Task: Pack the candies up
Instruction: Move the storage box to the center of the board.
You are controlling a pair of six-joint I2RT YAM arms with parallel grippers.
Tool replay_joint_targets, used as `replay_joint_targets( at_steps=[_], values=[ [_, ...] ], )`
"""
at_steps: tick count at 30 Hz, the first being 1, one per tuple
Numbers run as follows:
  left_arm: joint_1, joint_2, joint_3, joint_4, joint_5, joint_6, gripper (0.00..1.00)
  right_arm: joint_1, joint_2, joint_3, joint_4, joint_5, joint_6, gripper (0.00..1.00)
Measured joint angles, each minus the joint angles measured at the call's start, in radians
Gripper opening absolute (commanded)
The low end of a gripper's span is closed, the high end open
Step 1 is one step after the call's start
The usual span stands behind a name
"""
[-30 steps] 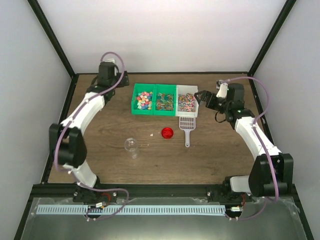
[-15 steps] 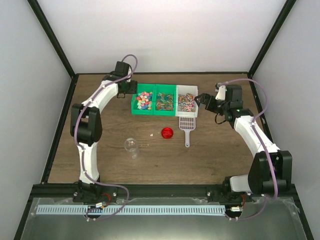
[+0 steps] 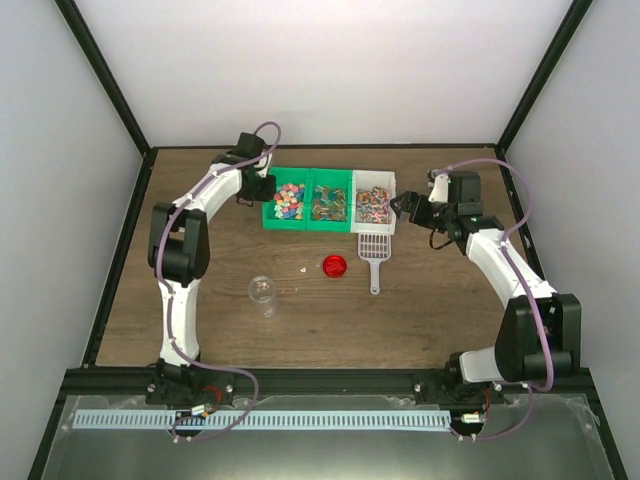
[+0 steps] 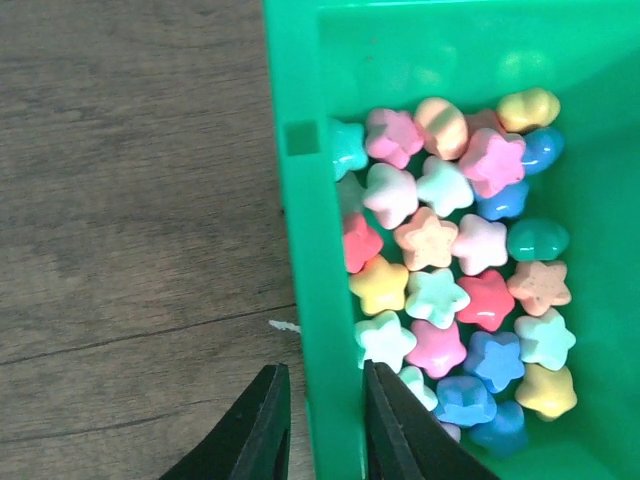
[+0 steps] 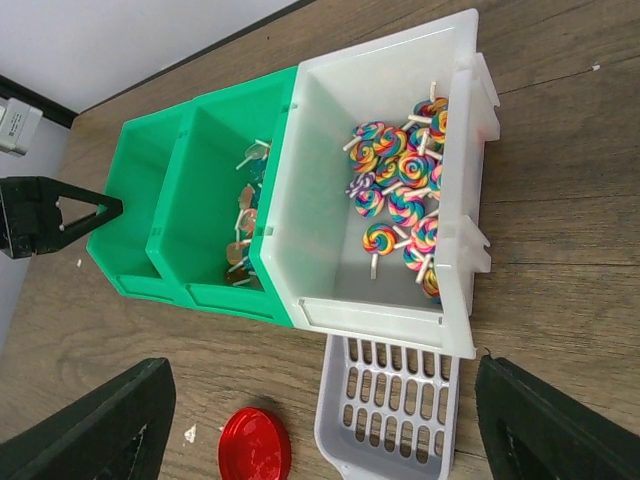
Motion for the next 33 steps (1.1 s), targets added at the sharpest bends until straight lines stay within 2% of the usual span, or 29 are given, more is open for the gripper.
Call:
replay_joint_targets(
  at_steps=[5, 16, 17, 18, 19, 20, 22, 25, 28, 30, 31, 33],
  values=[
    [-0.008, -0.001, -0.003, -0.008, -0.015, 0.011, 0.10, 0.000, 0.000, -0.002, -0.005, -0.002, -0.002, 0.81],
    [-0.008, -0.103, -0.149, 0.005, -0.061, 0.003, 0.08, 0.006, -0.003, -0.050, -0.010, -0.015, 0.024, 0.77],
    [-0.008, -0.110, -0.158, 0.004, -0.062, 0.000, 0.11, 0.009, -0.003, -0.053, -0.010, -0.015, 0.026, 0.77],
    [-0.008, -0.117, -0.167, 0.004, -0.064, -0.003, 0.18, 0.012, -0.005, -0.055, -0.010, -0.015, 0.028, 0.77],
    [-0.008, -0.128, -0.184, 0.007, -0.066, -0.008, 0.31, 0.017, -0.006, -0.057, -0.010, -0.014, 0.030, 0.77],
    [-0.008, -0.139, -0.200, 0.008, -0.068, -0.014, 0.48, 0.023, -0.008, -0.060, -0.010, -0.013, 0.032, 0.78],
    [-0.008, -0.164, -0.235, 0.002, -0.080, -0.018, 0.68, 0.038, -0.015, -0.068, -0.012, -0.009, 0.036, 0.82],
    [-0.008, -0.193, -0.272, -0.001, -0.090, -0.037, 0.72, 0.054, -0.023, -0.070, -0.020, 0.002, 0.043, 0.85],
    [-0.007, -0.214, -0.282, 0.001, -0.094, -0.055, 0.84, 0.063, -0.039, -0.070, -0.029, 0.022, 0.043, 0.84],
    [-0.007, -0.224, -0.282, 0.009, -0.096, -0.062, 0.96, 0.072, -0.054, -0.070, -0.041, 0.044, 0.040, 0.82],
    [-0.007, -0.231, -0.282, 0.013, -0.096, -0.071, 1.00, 0.082, -0.060, -0.067, -0.050, 0.058, 0.035, 0.81],
    [-0.007, -0.247, -0.282, 0.019, -0.097, -0.084, 1.00, 0.125, -0.065, -0.045, -0.084, 0.101, 0.020, 0.78]
  ],
)
